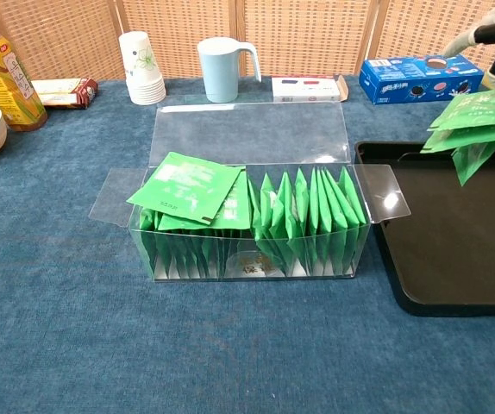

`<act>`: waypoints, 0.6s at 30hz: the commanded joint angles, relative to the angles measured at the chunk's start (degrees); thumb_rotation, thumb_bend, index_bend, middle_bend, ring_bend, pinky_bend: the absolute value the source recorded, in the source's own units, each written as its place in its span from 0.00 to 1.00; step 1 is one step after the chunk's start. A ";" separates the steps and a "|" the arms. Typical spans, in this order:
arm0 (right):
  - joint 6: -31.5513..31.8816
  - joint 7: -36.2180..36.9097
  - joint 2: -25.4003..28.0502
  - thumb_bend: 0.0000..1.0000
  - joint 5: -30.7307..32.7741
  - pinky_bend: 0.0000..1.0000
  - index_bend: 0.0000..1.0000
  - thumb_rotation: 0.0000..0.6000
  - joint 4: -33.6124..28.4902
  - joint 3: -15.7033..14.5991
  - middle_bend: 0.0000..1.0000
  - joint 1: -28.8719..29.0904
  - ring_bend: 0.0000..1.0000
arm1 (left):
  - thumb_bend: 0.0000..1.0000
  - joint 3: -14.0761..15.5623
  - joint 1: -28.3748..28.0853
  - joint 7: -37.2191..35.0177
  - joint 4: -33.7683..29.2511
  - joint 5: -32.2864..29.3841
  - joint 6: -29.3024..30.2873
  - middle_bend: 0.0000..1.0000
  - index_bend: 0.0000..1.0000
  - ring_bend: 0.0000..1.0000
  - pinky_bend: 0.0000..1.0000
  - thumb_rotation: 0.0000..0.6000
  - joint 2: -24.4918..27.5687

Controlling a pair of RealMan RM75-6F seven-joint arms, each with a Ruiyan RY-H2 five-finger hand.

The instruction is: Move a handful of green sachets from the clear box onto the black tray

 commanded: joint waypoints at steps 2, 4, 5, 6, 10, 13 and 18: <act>-0.90 -1.95 0.12 0.43 2.15 0.00 0.00 1.00 -0.95 0.80 0.00 -0.09 0.00 | 0.16 0.02 0.21 -0.29 0.24 -0.21 0.22 0.14 0.19 0.18 0.35 0.98 0.09; -1.05 -2.61 0.32 0.43 2.87 0.00 0.00 1.00 -1.44 1.04 0.00 -0.21 0.00 | 0.16 0.06 0.29 -0.49 0.39 -0.32 0.24 0.14 0.19 0.18 0.35 0.98 0.07; -1.15 -3.06 0.47 0.43 3.32 0.00 0.00 1.00 -1.75 1.13 0.00 -0.31 0.00 | 0.16 0.08 0.32 -0.61 0.47 -0.33 0.24 0.14 0.19 0.18 0.35 0.98 0.05; -1.32 -3.60 0.63 0.43 3.75 0.00 0.00 1.00 -2.01 1.18 0.00 -0.38 0.00 | 0.16 0.11 0.34 -0.71 0.55 -0.34 0.24 0.14 0.19 0.18 0.35 0.98 0.01; -1.83 -4.57 1.09 0.42 4.81 0.00 0.00 0.95 -2.85 1.22 0.00 -0.66 0.00 | 0.16 0.15 0.39 -0.93 0.79 -0.31 0.27 0.14 0.18 0.18 0.35 0.98 -0.07; -1.77 -5.16 1.39 0.35 5.39 0.00 0.00 0.85 -3.22 1.39 0.00 -0.95 0.00 | 0.16 0.14 0.39 -1.00 0.83 -0.11 0.41 0.14 0.18 0.18 0.35 0.98 -0.08; -1.17 -5.46 1.69 0.21 5.61 0.00 0.00 0.69 -3.56 1.80 0.00 -1.30 0.00 | 0.16 0.09 0.38 -0.94 0.69 0.05 0.55 0.14 0.18 0.18 0.35 0.98 -0.02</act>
